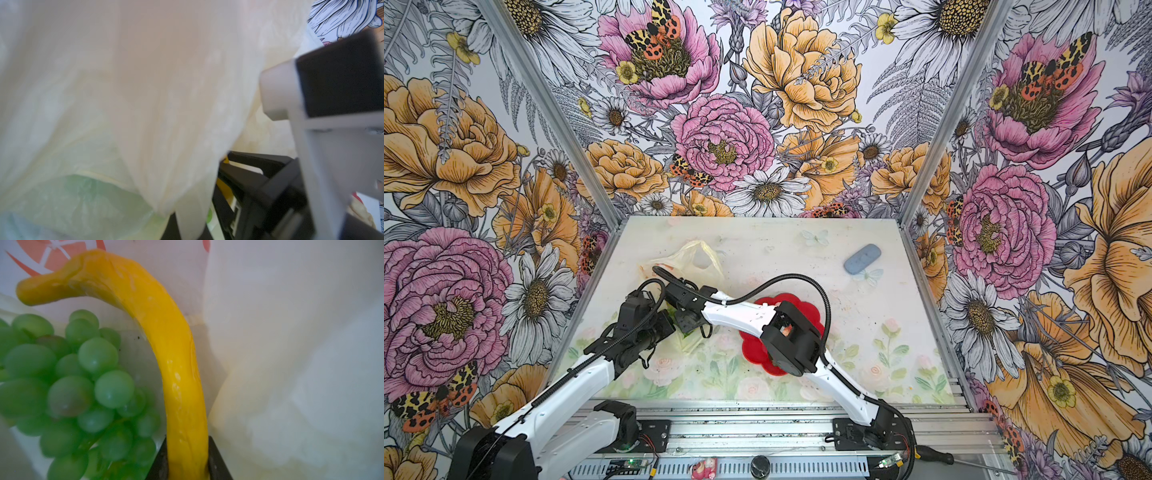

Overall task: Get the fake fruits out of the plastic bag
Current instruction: 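Lift the banana up out of the bag with the right gripper, then carry the banana over the red plate and lower it onto the fruit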

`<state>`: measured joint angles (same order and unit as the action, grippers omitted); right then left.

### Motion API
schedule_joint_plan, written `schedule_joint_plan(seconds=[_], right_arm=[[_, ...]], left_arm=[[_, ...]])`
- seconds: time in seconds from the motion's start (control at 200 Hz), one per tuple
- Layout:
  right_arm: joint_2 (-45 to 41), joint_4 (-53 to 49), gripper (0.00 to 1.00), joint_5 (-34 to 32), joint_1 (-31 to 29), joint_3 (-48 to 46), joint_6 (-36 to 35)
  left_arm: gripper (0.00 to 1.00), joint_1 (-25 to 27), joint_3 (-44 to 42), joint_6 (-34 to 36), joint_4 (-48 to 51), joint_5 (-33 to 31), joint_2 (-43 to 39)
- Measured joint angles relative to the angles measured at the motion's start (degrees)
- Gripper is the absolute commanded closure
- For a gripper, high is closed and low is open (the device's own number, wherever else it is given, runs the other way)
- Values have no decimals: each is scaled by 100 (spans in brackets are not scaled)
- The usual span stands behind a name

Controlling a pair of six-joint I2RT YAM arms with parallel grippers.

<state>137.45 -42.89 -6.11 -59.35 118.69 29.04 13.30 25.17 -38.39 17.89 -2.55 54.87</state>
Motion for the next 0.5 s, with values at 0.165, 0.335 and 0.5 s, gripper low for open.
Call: schedule_joint_plan(seconds=[0.165,0.335,0.5], right_arm=[[-1281,238,89,166,74,-997,2],[-2669,638,89,361,245,-2339,46],[-3591,846,89,431,667,-3397,111]], left_arm=[[100,-195,2,-20,70,-79,-87],[100,-643,131,-15,291,-310,186],[100,-872,151,7,280,-315,409]])
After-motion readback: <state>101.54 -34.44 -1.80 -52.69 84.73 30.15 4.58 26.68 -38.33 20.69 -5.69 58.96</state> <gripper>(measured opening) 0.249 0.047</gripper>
